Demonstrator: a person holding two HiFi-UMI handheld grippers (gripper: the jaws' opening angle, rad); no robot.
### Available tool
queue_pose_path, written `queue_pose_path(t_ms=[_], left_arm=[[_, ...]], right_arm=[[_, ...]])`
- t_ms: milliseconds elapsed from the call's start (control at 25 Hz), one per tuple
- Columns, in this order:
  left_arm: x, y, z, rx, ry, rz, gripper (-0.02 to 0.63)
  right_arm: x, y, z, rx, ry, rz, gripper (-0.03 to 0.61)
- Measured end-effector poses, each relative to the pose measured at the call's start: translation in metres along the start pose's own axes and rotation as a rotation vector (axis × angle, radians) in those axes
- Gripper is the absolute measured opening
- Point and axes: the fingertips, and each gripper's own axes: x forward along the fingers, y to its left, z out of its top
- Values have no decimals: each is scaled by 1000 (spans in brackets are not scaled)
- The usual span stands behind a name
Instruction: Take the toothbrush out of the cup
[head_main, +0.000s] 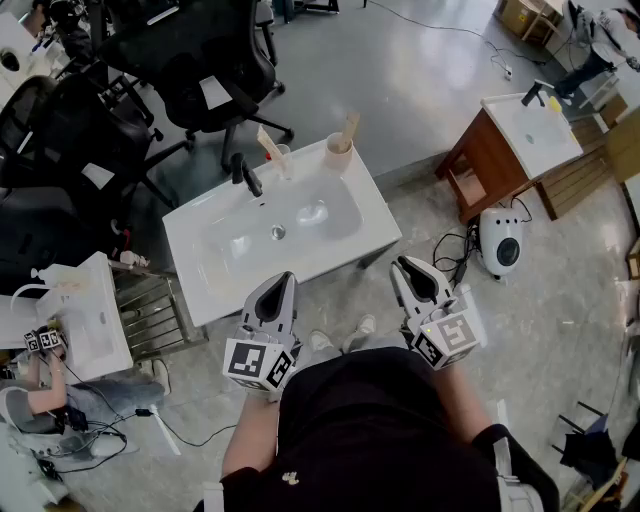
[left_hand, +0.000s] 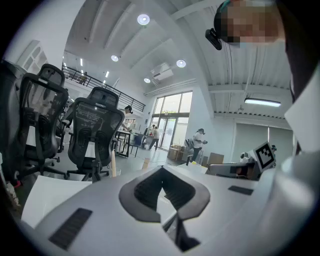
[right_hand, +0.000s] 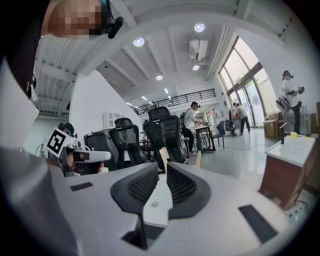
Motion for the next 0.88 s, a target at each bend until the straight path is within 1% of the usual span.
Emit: queue_pose_path(t_ms=[240,480,640,880], left_arm=[[14,-11,1,-16,6,-11,21],[28,-18,6,-14,-6,51,21],[43,-29,0,9,16,83,21],[62,-45,-10,37,52,106,21]], right_arm=[[0,-15,2,4,-3,17,67],[-1,-38,9,36,-27,44,67],[-7,-57,8,80,-46,68,67],[-15,-81,-3,106,-30,79,67]])
